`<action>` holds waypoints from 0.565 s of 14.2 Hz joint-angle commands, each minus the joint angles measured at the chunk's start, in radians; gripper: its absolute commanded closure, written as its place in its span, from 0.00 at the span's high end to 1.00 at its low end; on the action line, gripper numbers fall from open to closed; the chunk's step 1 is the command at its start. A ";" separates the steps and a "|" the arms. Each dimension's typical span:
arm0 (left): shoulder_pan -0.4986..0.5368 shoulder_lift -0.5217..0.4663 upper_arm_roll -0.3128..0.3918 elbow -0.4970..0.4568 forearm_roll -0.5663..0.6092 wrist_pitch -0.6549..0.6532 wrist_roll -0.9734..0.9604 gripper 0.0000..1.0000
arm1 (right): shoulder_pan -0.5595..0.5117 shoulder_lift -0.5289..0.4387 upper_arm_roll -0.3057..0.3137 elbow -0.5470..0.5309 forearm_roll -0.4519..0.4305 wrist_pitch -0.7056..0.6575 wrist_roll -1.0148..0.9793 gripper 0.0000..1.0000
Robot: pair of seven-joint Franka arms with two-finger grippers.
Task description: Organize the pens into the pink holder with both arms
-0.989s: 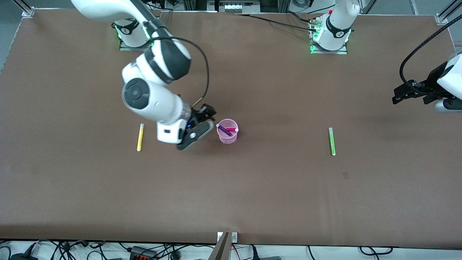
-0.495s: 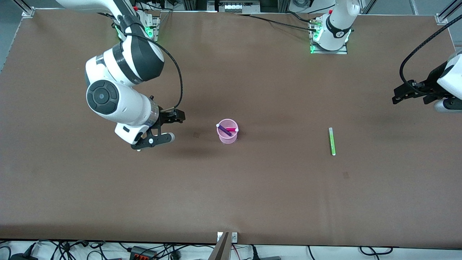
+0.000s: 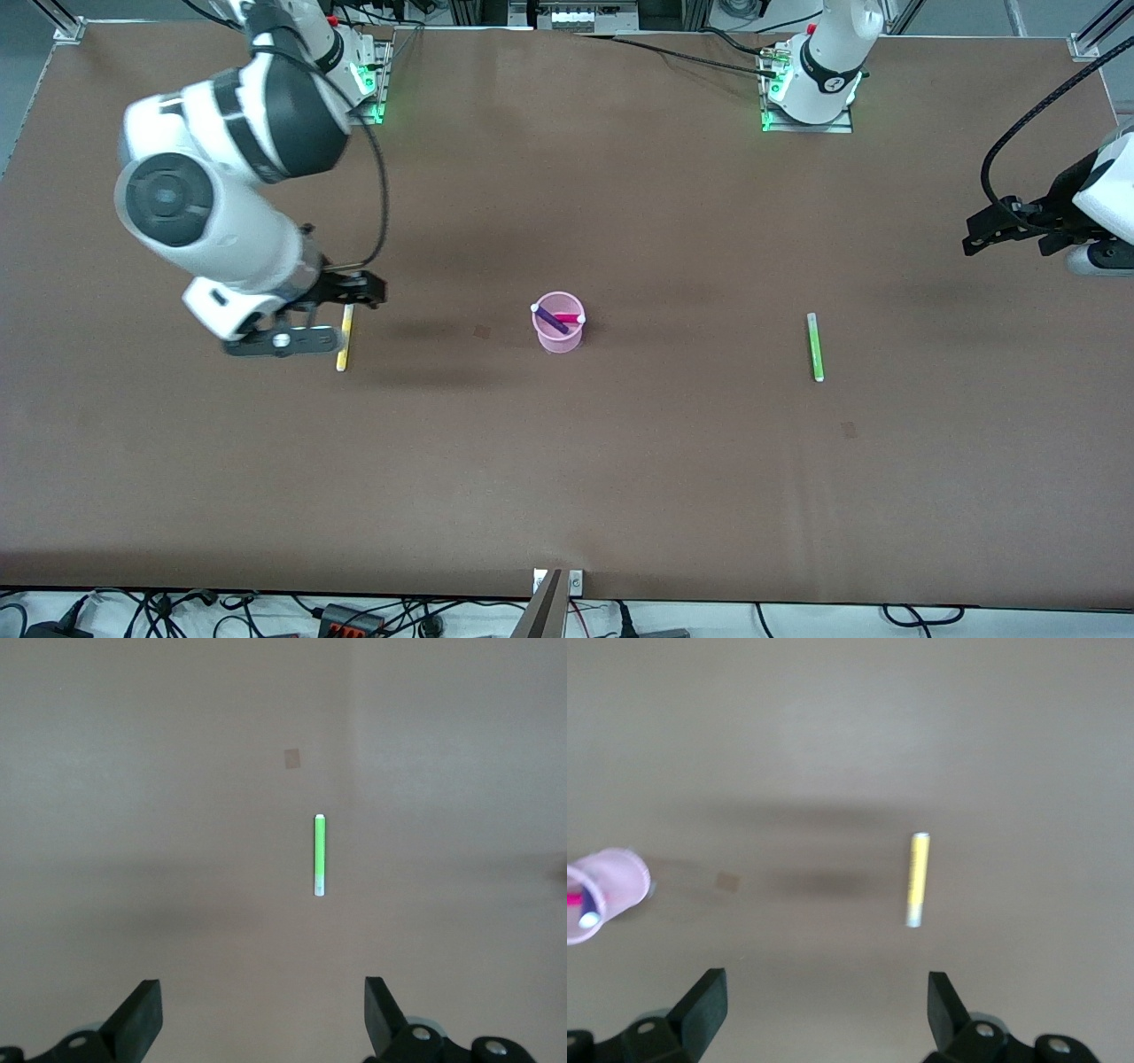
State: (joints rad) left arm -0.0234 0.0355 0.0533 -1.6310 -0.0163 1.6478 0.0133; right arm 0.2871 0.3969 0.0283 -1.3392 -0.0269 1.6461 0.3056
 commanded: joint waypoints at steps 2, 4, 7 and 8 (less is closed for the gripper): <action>0.005 -0.022 0.000 -0.017 -0.021 -0.005 -0.003 1.00 | -0.013 -0.067 -0.059 -0.003 -0.011 -0.034 0.007 1.00; 0.004 -0.022 0.000 -0.017 -0.021 -0.006 -0.003 1.00 | -0.014 -0.095 -0.093 -0.003 -0.010 -0.060 0.004 1.00; 0.005 -0.022 0.000 -0.017 -0.021 -0.006 -0.003 1.00 | -0.016 -0.112 -0.149 -0.001 0.001 -0.072 0.004 1.00; 0.005 -0.022 0.000 -0.017 -0.021 -0.006 -0.003 1.00 | -0.028 -0.134 -0.166 -0.003 0.010 -0.071 -0.022 1.00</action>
State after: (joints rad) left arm -0.0234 0.0355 0.0534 -1.6310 -0.0163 1.6477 0.0132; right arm 0.2679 0.2943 -0.1092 -1.3369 -0.0266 1.5892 0.3034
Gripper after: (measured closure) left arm 0.000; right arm 0.000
